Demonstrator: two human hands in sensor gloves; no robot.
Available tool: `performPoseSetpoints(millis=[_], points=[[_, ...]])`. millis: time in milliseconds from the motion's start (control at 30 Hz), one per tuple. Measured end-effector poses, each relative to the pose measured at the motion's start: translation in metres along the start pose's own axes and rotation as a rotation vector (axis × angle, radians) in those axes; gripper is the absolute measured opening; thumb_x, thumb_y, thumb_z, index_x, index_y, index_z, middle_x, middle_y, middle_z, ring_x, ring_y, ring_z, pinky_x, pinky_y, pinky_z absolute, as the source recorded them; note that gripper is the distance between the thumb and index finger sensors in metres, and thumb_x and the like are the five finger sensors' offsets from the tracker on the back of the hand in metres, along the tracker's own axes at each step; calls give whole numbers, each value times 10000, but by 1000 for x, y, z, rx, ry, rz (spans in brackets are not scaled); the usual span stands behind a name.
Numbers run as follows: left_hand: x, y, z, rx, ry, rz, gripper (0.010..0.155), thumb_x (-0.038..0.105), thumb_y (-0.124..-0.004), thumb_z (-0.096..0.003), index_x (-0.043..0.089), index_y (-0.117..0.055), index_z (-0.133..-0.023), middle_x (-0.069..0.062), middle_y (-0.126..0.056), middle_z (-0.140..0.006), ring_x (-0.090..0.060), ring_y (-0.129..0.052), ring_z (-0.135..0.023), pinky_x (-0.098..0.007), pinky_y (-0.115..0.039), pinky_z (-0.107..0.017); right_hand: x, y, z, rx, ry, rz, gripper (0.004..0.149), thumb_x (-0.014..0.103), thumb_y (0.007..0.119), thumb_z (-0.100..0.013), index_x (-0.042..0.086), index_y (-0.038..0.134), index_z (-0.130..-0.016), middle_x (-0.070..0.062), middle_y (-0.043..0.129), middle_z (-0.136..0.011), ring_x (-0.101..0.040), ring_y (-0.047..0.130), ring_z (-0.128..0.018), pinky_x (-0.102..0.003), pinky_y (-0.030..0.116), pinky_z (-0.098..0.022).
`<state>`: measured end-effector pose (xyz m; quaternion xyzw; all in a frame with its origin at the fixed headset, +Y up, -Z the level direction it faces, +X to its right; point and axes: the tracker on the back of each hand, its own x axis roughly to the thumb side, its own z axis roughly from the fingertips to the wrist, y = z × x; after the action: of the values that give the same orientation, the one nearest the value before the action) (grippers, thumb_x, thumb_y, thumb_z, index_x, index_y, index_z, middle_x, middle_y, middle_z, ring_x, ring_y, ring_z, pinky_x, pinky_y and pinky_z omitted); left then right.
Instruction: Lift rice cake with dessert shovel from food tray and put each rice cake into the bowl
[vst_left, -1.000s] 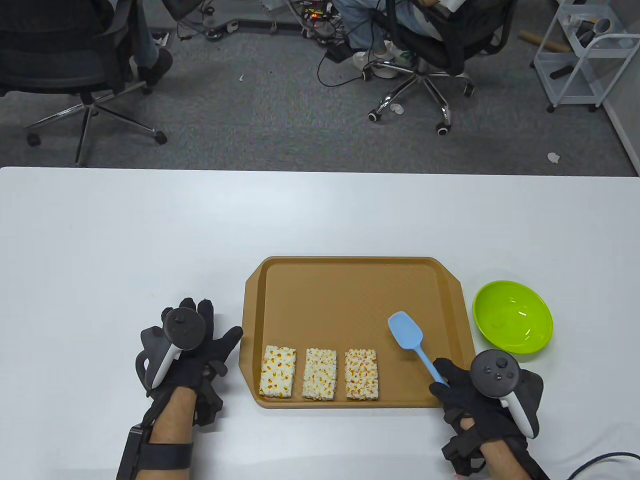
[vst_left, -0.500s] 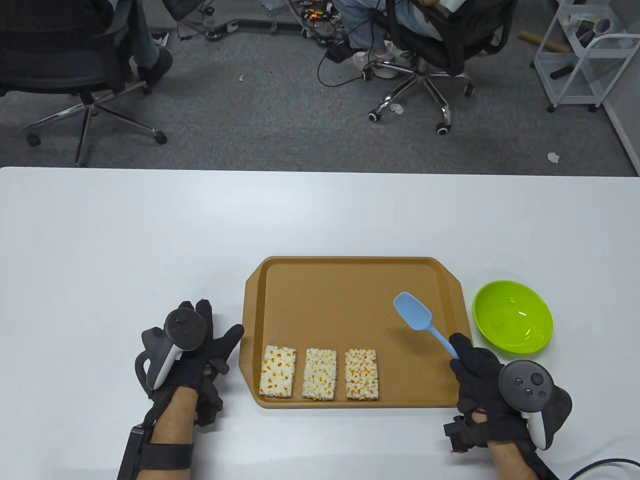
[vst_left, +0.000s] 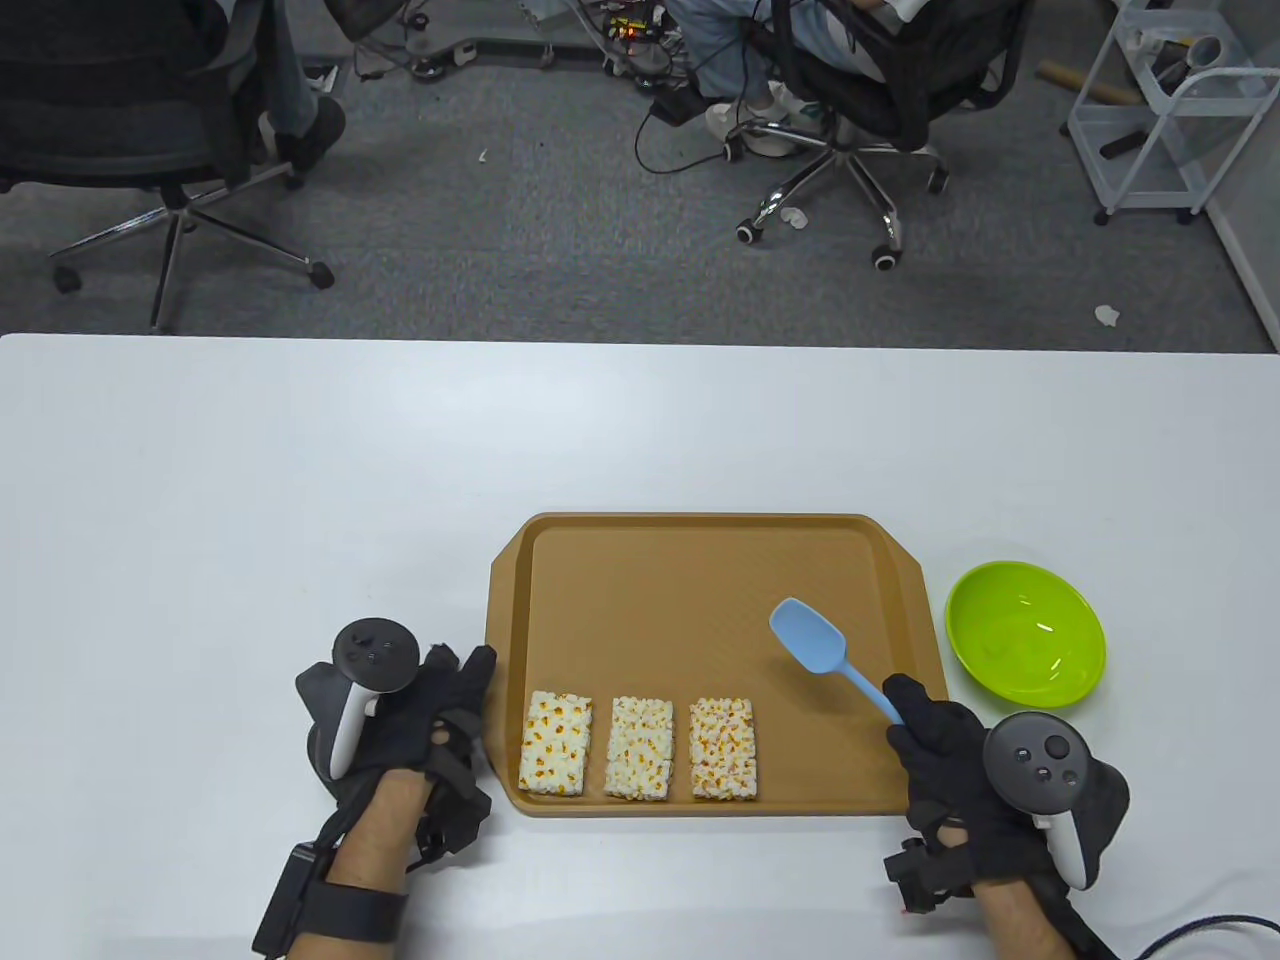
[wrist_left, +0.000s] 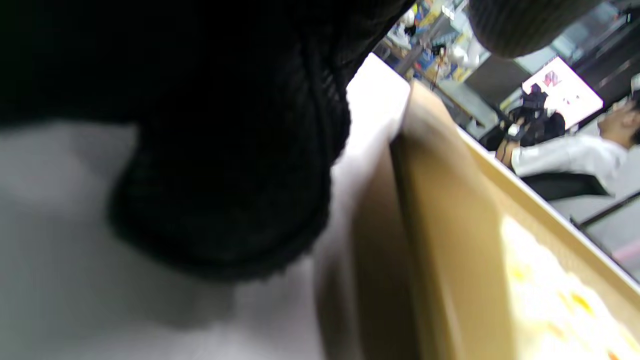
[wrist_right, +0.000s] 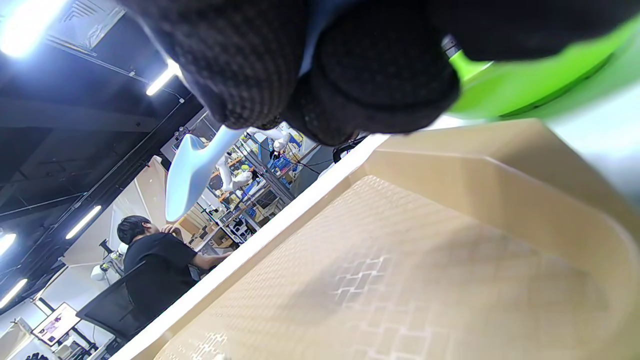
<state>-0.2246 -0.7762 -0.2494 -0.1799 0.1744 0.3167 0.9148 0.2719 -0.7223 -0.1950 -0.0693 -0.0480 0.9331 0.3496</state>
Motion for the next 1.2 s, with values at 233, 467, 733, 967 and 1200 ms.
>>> performPoseSetpoints(millis=[233,467,733,967,1200], points=[[20,-16,6,65,-45,-192,693,547,-729,-470,92,-619,-980,-72,-1020,-439,-133,-1041,-32,-291,-866,91,0,4,-1,14,-3,23,514,305,820,-342,277,799,-855,4,910,-667,-203,973,-337,-335,864,-133],[17,-16,5,41,-45,-134,675,525,-746,-473,91,-627,-976,-79,-1024,-437,-130,-1030,-15,-295,-859,98,-1,7,-5,24,7,43,514,302,818,-344,296,791,-857,2,907,-671,-202,972,-344,-337,861,-135],[17,-16,4,43,-44,-131,673,528,-745,-471,96,-628,-975,-78,-1023,-435,-136,-1037,-27,-301,-864,88,0,32,-13,164,-48,280,511,301,818,-343,296,798,-854,2,907,-672,-206,973,-348,-340,860,-138],[16,-16,4,37,-44,-126,675,528,-745,-471,96,-626,-975,-79,-1021,-437,-143,-1043,-39,-307,-869,78,-8,32,-18,354,-36,249,512,286,819,-341,277,803,-852,-8,914,-668,-218,980,-353,-362,864,-157],[15,-16,4,33,-43,-120,672,529,-743,-472,102,-622,-977,-75,-1019,-440,-142,-1047,-49,-307,-873,72,-11,39,-15,524,-30,175,513,286,819,-344,254,802,-856,-17,925,-653,-214,980,-305,-354,866,-127]])
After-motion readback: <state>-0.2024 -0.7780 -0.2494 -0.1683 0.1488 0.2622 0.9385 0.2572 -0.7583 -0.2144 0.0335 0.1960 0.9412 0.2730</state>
